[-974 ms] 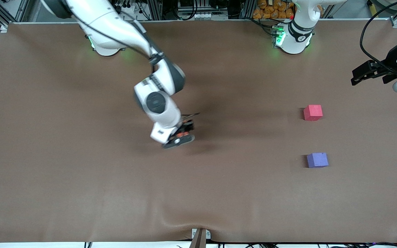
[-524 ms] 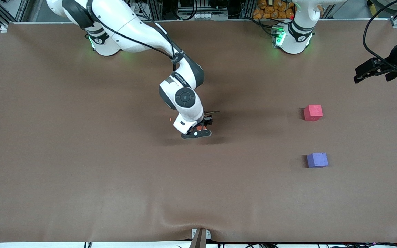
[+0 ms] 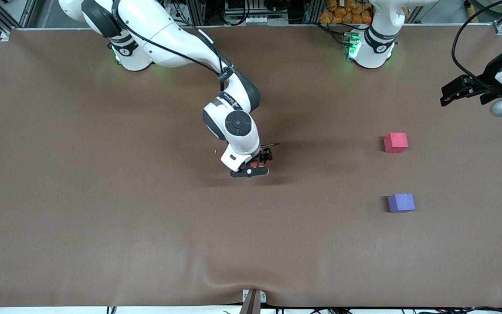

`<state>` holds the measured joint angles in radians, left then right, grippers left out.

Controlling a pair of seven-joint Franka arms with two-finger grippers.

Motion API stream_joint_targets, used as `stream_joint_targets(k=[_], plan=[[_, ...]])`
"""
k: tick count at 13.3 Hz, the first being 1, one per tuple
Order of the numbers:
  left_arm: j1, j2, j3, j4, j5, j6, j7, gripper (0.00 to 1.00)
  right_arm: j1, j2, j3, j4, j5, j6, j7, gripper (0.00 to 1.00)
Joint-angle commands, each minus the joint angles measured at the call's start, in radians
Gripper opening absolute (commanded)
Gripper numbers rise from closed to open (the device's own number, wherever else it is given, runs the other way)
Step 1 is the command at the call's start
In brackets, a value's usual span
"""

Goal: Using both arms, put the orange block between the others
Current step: 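Release the orange cube and withdraw the right gripper while the left gripper approaches, then lower the left gripper onto the orange cube and close on it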

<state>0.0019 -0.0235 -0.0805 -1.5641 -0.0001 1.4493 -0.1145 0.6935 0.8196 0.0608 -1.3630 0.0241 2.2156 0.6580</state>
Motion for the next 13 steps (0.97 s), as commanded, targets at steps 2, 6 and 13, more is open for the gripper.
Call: stream_joint_targets(k=[2, 6, 13], plan=[[-0.019, 0.036, -0.013, 0.010, 0.005, -0.007, -0.002, 1.00, -0.106, -0.103, -0.019, 0.010, -0.016, -0.121, -0.020, 1.00], [-0.094, 0.143, -0.054, 0.022, 0.011, 0.023, -0.103, 1.00, -0.312, -0.225, -0.021, -0.084, -0.016, -0.309, -0.230, 1.00], [-0.347, 0.355, -0.062, 0.124, 0.002, 0.150, -0.445, 1.00, -0.716, -0.546, -0.022, -0.340, -0.015, -0.368, -0.650, 1.00]])
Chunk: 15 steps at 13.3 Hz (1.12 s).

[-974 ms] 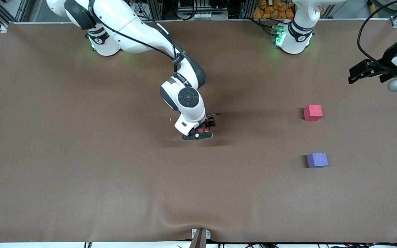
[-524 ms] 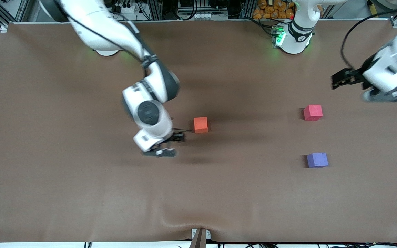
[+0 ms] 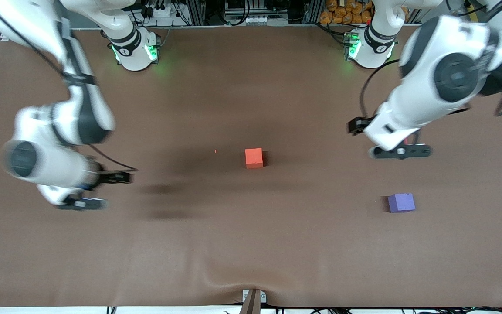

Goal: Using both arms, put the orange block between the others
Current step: 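Lower the left gripper onto the orange cube and close on it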

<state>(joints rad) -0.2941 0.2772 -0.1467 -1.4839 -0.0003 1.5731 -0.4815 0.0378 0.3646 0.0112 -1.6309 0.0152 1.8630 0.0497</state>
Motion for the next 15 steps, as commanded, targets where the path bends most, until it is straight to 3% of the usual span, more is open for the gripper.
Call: stream_joint_targets(k=[1, 3, 6, 8, 12, 15], plan=[[-0.092, 0.085, 0.004, 0.044, 0.002, 0.069, -0.129, 1.00, -0.081, -0.122, 0.027, -0.070, -0.006, -0.036, -0.044, 1.00], [-0.163, 0.150, 0.004, 0.047, 0.002, 0.174, -0.198, 1.00, -0.099, -0.160, 0.027, -0.025, -0.009, -0.088, -0.045, 1.00], [-0.244, 0.236, 0.004, 0.045, 0.000, 0.322, -0.317, 1.00, -0.128, -0.161, 0.027, 0.147, -0.008, -0.296, -0.042, 1.00], [-0.289, 0.295, 0.006, 0.045, 0.000, 0.416, -0.400, 1.00, -0.136, -0.164, 0.024, 0.207, -0.008, -0.364, -0.045, 1.00], [-0.347, 0.410, 0.006, 0.045, 0.008, 0.596, -0.417, 1.00, -0.151, -0.248, 0.026, 0.226, -0.008, -0.413, -0.047, 1.00], [-0.358, 0.450, 0.007, 0.044, 0.013, 0.628, -0.391, 1.00, -0.151, -0.262, 0.024, 0.226, -0.008, -0.452, -0.045, 1.00]])
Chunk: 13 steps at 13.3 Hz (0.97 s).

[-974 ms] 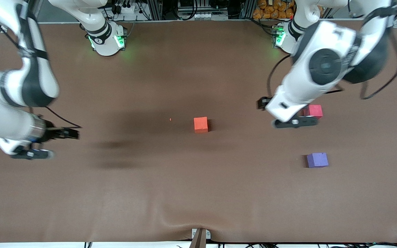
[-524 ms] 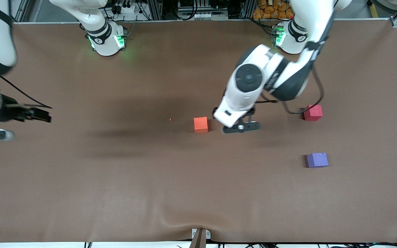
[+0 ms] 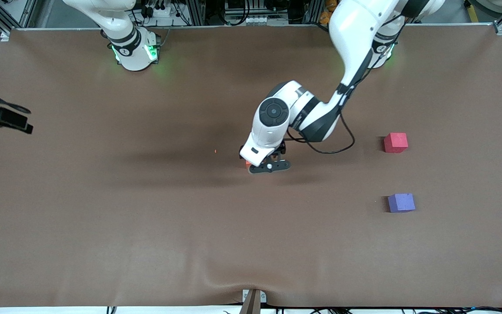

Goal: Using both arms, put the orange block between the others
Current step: 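Lower the left gripper onto the orange cube and close on it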

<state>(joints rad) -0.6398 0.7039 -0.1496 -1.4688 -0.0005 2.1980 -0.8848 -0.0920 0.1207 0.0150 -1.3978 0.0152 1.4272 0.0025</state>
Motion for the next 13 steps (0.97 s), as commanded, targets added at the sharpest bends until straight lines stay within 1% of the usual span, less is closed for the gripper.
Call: stream_joint_targets(k=[1, 7, 9, 11, 13], plan=[[-0.023, 0.028, 0.010, 0.028, 0.013, 0.003, 0.032, 1.00, -0.022, -0.018, 0.020, -0.007, -0.008, -0.017, 0.002, 1.00], [-0.044, 0.045, 0.010, 0.024, 0.016, 0.005, 0.038, 1.00, -0.025, -0.010, 0.023, -0.006, -0.012, -0.007, 0.002, 1.00], [-0.044, 0.064, 0.010, 0.027, 0.011, 0.006, 0.040, 1.00, -0.023, -0.007, 0.023, 0.000, -0.012, -0.004, 0.004, 1.00], [-0.044, 0.083, 0.010, 0.027, 0.014, 0.040, 0.041, 1.00, -0.022, -0.007, 0.025, 0.000, -0.005, -0.004, 0.010, 1.00], [-0.044, 0.098, 0.012, 0.030, 0.013, 0.045, 0.041, 1.00, -0.022, -0.013, 0.023, 0.002, -0.014, -0.004, 0.008, 1.00]])
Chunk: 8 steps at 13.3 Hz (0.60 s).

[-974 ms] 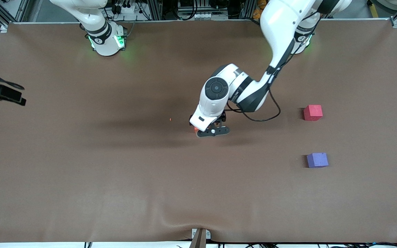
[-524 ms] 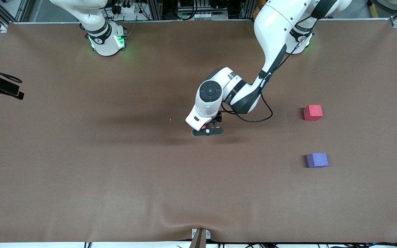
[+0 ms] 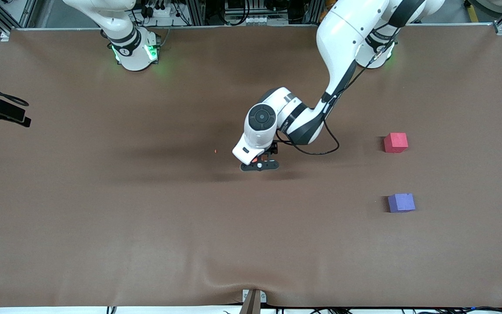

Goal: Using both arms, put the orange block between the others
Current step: 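Lower the left gripper onto the orange cube and close on it, then carry the orange cube with the left gripper toward the pink and blue cubes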

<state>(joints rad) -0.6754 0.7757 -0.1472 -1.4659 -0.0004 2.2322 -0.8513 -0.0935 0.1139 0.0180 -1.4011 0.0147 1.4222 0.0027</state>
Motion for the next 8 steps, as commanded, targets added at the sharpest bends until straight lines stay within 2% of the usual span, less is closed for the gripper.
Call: stream_joint_targets(k=[1, 3, 4, 5, 6, 7, 8], plan=[[-0.009, 0.027, 0.011, 0.027, 0.013, 0.015, 0.006, 1.00, -0.022, -0.016, 0.020, 0.004, -0.016, 0.004, 0.002, 1.00], [-0.009, 0.034, 0.011, 0.027, 0.013, 0.026, 0.006, 1.00, -0.022, -0.060, 0.020, -0.007, -0.013, 0.015, 0.002, 1.00], [-0.009, 0.040, 0.012, 0.027, 0.011, 0.044, 0.006, 0.92, -0.022, -0.083, 0.020, -0.031, -0.012, 0.023, 0.002, 1.00], [-0.009, 0.046, 0.012, 0.027, 0.011, 0.055, 0.002, 0.78, -0.022, -0.112, 0.020, -0.067, -0.013, 0.035, 0.002, 1.00], [-0.009, 0.048, 0.012, 0.027, 0.011, 0.055, -0.005, 0.55, -0.022, -0.134, 0.020, -0.091, -0.012, 0.058, 0.002, 1.00], [-0.007, 0.047, 0.014, 0.027, 0.013, 0.055, -0.008, 0.21, -0.022, -0.135, 0.020, -0.093, -0.012, 0.072, 0.002, 1.00], [-0.010, 0.034, 0.015, 0.026, 0.013, 0.053, -0.014, 0.00, -0.025, -0.131, 0.020, -0.087, -0.009, 0.079, 0.003, 1.00]])
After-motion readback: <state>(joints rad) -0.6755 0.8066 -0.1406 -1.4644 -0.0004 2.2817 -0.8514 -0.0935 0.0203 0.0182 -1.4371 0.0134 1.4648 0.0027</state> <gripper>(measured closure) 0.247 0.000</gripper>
